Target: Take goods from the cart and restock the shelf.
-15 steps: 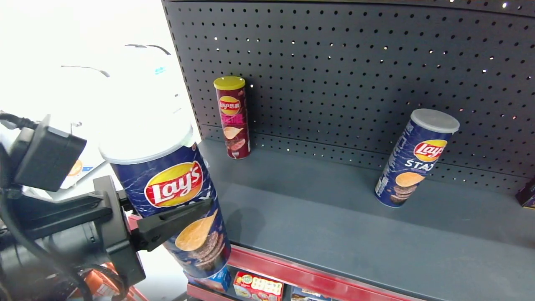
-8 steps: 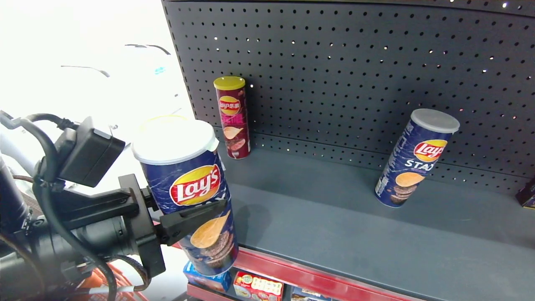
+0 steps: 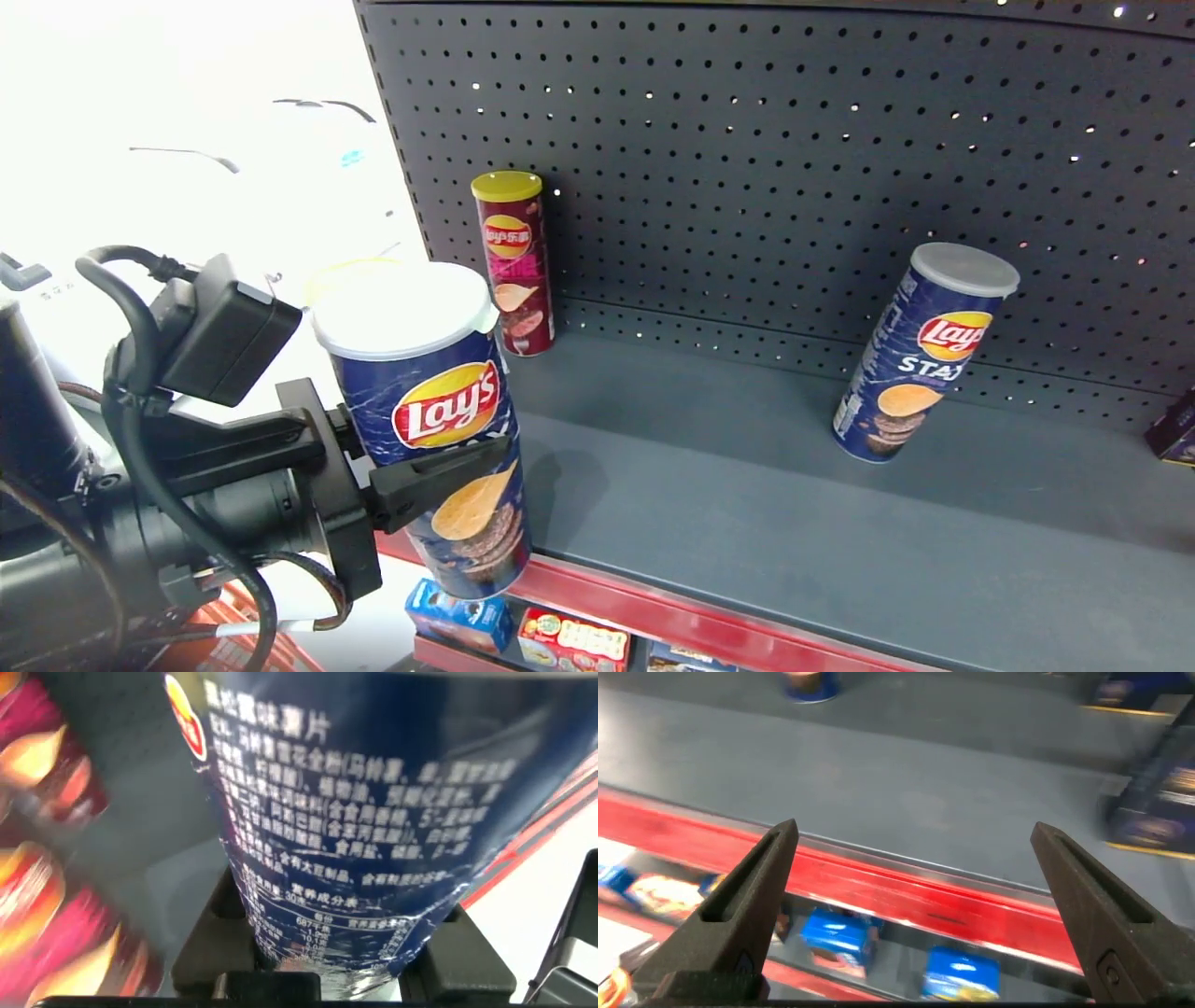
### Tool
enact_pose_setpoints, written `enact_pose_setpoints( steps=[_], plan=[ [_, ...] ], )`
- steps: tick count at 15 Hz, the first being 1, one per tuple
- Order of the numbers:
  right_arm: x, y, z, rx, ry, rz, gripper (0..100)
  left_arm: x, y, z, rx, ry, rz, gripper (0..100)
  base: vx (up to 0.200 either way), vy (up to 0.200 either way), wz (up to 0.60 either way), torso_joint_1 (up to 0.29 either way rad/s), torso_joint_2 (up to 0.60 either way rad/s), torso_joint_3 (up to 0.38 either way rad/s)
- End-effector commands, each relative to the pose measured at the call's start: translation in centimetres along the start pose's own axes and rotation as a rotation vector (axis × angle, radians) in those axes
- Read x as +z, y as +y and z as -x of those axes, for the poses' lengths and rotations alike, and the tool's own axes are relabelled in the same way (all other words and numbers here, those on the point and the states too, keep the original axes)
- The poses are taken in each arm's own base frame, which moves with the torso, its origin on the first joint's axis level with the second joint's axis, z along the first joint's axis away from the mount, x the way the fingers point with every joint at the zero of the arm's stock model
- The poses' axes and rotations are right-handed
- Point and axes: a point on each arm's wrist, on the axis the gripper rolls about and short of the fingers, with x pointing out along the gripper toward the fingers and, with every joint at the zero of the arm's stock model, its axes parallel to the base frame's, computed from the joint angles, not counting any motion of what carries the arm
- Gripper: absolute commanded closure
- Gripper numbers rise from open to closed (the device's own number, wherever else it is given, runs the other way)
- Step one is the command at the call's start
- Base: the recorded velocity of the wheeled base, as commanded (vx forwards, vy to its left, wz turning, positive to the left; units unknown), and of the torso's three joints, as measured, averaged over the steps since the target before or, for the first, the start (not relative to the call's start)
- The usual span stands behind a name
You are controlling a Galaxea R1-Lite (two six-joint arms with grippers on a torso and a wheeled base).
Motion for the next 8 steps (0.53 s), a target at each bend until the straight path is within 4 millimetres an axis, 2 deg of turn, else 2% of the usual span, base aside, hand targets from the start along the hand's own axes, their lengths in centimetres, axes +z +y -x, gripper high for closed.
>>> enact_pose_setpoints(
  steps=[1,6,8],
  plan=[
    [0.01,0.00,-0.01,0.000,0.001,0.000,0,0.02,0.00,-0.01,-0.001,-0.001,0.000,100,0.000,0.000,-0.60,-0.002,0.00,-0.002],
    [0.01,0.00,-0.01,0.000,0.001,0.000,0,-0.04,-0.01,0.04,0.001,0.000,0.001,100,0.000,0.000,-0.60,0.004,0.01,0.000],
    [0.01,0.00,-0.01,0.000,0.001,0.000,0,-0.13,-0.02,0.05,0.002,0.003,0.002,100,0.000,0.000,0.00,0.000,0.00,0.000]
  ],
)
